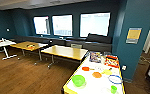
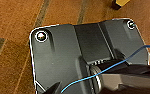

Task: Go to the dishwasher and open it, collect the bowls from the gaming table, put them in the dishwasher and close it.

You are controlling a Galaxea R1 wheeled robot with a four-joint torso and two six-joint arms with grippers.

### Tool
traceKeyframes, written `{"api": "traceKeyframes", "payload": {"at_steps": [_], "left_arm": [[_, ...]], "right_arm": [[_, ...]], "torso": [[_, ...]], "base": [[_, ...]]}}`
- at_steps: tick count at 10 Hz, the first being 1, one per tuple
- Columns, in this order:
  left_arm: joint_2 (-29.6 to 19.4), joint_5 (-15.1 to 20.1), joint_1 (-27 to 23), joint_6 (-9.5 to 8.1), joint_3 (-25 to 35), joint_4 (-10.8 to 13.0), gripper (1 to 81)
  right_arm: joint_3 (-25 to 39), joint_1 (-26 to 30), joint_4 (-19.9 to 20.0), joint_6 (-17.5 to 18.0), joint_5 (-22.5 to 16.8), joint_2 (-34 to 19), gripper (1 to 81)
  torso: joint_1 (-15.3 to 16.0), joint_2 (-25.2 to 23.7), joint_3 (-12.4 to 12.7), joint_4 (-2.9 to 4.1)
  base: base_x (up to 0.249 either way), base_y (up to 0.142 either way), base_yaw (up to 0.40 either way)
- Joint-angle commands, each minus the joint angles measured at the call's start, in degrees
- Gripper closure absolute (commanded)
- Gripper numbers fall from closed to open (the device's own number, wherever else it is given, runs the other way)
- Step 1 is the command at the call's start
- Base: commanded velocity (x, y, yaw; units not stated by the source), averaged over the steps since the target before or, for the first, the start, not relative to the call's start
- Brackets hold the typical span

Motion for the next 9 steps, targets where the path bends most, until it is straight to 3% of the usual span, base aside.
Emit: {"api": "traceKeyframes", "payload": {"at_steps": [1,9], "left_arm": [[-0.19,2.87,-2.76,0.13,-0.06,-0.25,1.0],[-0.19,2.87,-2.76,0.13,-0.06,-0.25,1.0]], "right_arm": [[0.12,2.39,-0.44,-0.35,-2.83,-0.23,1.0],[0.03,2.48,-0.44,-0.44,-2.83,-0.23,1.0]], "torso": [[0.00,0.00,0.00,0.00],[0.00,0.00,0.00,0.00]], "base": [[0.084,0.101,0.000],[0.087,0.095,0.000]]}}
